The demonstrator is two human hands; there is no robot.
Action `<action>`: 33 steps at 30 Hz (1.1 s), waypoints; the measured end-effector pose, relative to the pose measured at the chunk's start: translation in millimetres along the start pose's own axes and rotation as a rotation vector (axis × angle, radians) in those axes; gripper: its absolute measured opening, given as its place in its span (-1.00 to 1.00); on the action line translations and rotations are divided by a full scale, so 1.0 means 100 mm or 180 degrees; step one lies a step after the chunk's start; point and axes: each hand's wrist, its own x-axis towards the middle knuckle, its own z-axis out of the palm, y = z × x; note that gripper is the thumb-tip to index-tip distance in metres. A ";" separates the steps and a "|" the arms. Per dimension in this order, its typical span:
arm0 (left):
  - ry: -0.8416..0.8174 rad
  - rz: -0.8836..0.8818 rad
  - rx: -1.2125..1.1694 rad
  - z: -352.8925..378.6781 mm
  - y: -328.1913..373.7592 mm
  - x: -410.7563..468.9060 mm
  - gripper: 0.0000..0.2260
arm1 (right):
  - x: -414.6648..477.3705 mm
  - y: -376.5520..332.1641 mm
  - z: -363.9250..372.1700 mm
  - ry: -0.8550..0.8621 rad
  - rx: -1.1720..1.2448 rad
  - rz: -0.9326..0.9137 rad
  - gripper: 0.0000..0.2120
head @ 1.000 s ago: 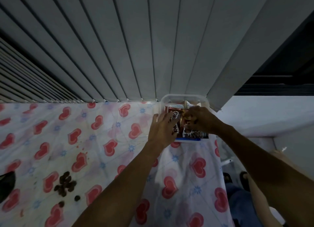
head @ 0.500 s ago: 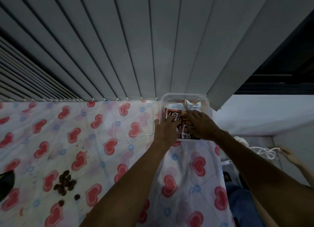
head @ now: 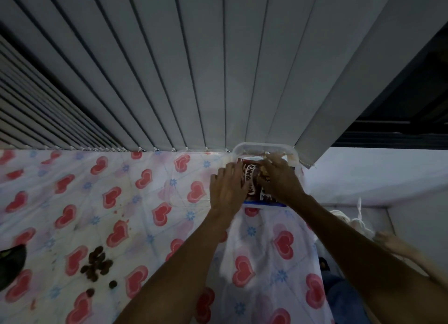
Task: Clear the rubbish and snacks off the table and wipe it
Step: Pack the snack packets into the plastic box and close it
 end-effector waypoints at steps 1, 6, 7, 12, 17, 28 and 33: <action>0.0115 -0.0186 0.0016 -0.05 -0.10 -0.01 -0.50 | 0.01 -0.17 0.00 0.0185 0.0152 0.0023 -0.59; -0.0129 -0.0970 0.0265 -0.15 -0.89 -0.15 -0.47 | -0.18 -1.13 0.37 -0.0022 0.0756 -0.0216 -0.69; -0.0303 -0.1046 0.0389 -0.15 -1.05 -0.19 -0.51 | -0.28 -1.29 0.52 -0.0214 0.0712 -0.0222 -0.68; -0.1139 -0.0621 0.1031 -0.15 -1.75 -0.43 -0.66 | -0.69 -1.47 1.27 -0.0826 -0.0352 0.0451 -0.45; -0.1211 -0.0091 0.0349 -0.16 -2.07 -0.51 -0.64 | -0.69 -1.45 1.39 -0.0497 -0.0857 0.0465 -0.42; -0.0602 0.0396 -0.0531 -0.51 -2.78 -0.62 -0.76 | -0.91 -1.84 1.04 0.0372 -0.0189 0.0137 -0.81; -0.0255 0.0473 -0.1432 -1.04 -2.72 -0.38 -0.86 | -0.73 -2.05 0.47 0.0923 0.0942 0.0369 -0.71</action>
